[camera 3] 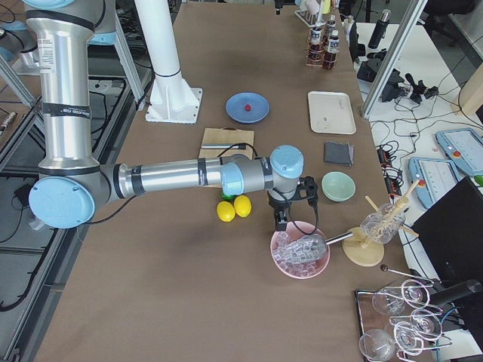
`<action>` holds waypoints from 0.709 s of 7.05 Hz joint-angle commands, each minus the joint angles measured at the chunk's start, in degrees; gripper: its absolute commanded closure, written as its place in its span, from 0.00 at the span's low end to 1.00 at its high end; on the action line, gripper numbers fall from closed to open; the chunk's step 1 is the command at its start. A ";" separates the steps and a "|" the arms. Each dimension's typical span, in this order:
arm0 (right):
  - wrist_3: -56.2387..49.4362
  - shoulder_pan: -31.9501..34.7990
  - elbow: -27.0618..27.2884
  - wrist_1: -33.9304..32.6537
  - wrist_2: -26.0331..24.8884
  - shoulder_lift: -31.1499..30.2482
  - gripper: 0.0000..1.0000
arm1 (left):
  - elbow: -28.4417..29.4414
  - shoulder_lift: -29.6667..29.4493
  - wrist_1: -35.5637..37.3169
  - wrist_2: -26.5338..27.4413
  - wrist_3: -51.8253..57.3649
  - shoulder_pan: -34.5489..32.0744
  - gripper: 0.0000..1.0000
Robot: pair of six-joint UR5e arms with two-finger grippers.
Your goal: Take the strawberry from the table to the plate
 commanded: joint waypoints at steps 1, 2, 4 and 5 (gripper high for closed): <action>-8.36 4.66 -5.09 -0.16 -0.35 -0.47 0.00 | 3.75 2.79 0.35 -0.75 8.99 -5.15 0.03; -8.55 4.84 -5.88 0.01 -0.44 -0.74 0.00 | 4.48 2.97 0.44 -3.53 10.61 -7.11 0.03; -9.86 5.36 -6.59 0.10 -0.53 -1.00 0.00 | 4.57 4.11 3.67 -5.67 17.62 -13.26 0.03; -9.95 5.54 -6.68 0.19 -0.70 -1.18 0.00 | 4.48 4.03 3.95 -5.32 17.66 -13.89 0.03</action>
